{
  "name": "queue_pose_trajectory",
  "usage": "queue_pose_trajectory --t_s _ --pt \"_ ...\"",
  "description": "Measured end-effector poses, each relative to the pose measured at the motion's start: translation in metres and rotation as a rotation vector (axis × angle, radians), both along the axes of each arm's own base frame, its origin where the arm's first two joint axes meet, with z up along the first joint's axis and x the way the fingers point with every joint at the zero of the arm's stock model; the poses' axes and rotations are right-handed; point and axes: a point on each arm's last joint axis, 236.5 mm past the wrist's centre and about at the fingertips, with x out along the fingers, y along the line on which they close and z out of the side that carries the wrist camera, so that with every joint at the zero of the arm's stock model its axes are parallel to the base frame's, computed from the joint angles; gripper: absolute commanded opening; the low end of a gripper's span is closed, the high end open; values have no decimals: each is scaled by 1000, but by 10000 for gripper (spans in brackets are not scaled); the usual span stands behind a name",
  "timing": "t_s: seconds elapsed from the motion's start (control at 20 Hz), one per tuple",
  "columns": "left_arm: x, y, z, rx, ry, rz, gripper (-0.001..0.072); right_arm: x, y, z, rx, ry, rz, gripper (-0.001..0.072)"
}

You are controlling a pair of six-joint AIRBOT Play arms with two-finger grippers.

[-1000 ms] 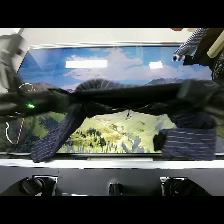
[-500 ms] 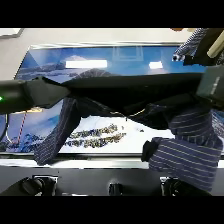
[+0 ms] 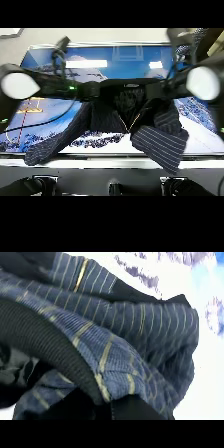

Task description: Fold the clothes and pants, and hang the long-sleeved shirts on hangers.

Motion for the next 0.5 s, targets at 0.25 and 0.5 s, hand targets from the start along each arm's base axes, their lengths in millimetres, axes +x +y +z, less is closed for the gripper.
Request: queue_pose_trajectory --t_s 0.25,0.5 --pt "34 -7 -44 38 39 28 6 32 13 -50 -7 -10 -46 16" --pt "35 5 -64 108 63 -23 5 17 3 -56 -21 34 -72 16"
